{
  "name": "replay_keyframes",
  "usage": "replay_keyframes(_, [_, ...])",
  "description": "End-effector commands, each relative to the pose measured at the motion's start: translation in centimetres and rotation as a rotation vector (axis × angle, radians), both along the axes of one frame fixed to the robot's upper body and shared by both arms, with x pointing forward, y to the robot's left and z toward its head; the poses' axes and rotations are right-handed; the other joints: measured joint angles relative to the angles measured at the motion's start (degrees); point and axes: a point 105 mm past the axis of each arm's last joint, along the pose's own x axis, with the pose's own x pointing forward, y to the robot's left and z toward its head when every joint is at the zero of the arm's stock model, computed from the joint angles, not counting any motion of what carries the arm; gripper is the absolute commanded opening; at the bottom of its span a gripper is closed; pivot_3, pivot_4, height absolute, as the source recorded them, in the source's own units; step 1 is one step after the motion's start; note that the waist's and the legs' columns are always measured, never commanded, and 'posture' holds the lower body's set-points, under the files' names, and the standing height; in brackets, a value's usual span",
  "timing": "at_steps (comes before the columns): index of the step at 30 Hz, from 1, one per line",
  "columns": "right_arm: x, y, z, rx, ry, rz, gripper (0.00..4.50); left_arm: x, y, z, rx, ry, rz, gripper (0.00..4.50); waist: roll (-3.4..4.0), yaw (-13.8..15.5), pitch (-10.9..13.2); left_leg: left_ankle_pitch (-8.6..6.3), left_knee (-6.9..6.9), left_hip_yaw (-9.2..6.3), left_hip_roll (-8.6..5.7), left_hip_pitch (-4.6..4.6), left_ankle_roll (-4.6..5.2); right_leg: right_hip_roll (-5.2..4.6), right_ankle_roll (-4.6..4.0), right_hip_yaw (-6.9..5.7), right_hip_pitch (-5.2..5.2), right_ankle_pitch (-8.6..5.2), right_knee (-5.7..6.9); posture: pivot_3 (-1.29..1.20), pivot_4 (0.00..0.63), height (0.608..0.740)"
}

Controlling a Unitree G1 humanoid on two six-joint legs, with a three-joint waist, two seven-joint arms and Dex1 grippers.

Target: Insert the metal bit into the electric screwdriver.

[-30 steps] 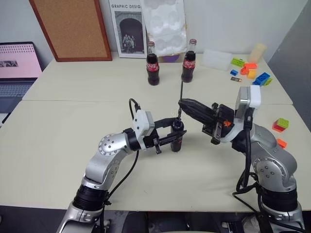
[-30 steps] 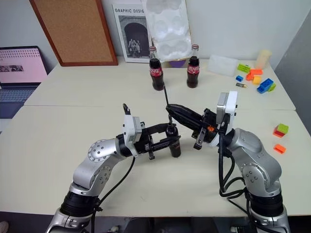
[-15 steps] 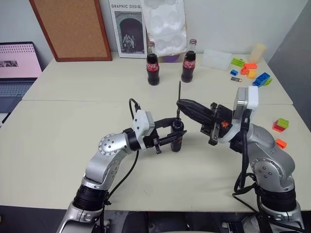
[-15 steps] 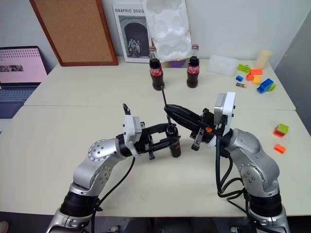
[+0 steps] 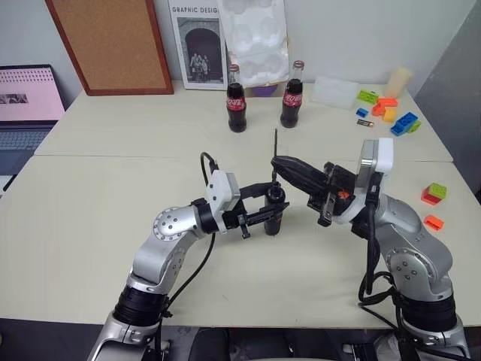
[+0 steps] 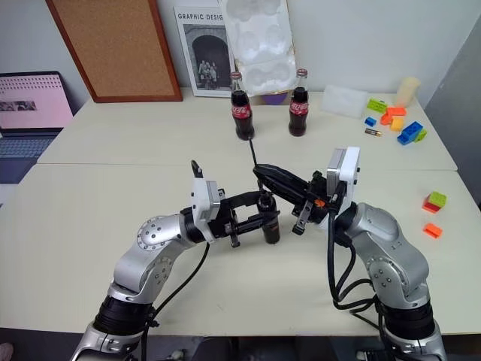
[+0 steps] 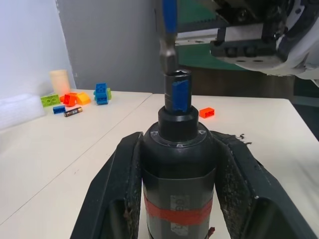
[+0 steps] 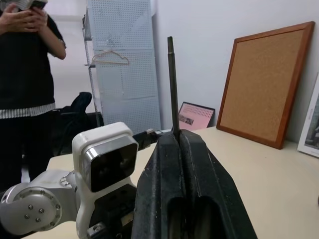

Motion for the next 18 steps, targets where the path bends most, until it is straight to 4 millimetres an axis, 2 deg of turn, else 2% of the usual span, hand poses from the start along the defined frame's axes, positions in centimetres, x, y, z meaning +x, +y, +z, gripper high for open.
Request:
replay_keyframes(1, [-1.3,-0.1,1.9,0.040,-0.072,-0.014,0.00,0.2,0.0,-0.4,0.024,0.006,0.013,1.66,0.00,0.0,0.0,0.00,0.00,0.00,0.00,0.00,0.00,0.00,0.00,0.00,0.00,0.00,0.00,0.00,0.150,0.740])
replay_keyframes(7, [-1.7,-0.1,1.6,0.001,-0.082,-0.081,0.00,0.1,-0.1,-0.4,0.022,0.008,0.011,1.66,0.00,0.0,0.0,0.00,0.00,0.00,0.00,0.00,0.00,0.00,0.02,0.00,0.00,-0.02,-0.01,0.00,0.150,0.740])
replay_keyframes(11, [-1.3,-0.1,1.1,-0.031,-0.114,-0.159,0.00,0.1,-0.2,-0.4,0.022,0.007,0.006,1.66,0.00,0.0,0.0,0.00,-0.01,0.00,0.00,0.00,0.00,0.00,0.02,0.00,0.00,-0.04,-0.01,0.00,0.150,0.740])
replay_keyframes(18, [-1.2,0.2,0.5,-0.029,-0.105,-0.176,0.00,0.1,-0.3,-0.4,0.022,0.006,0.002,1.66,0.00,0.0,0.0,0.00,-0.01,0.00,0.00,0.00,0.00,0.00,0.02,0.00,-0.01,-0.05,-0.02,0.00,0.150,0.740])
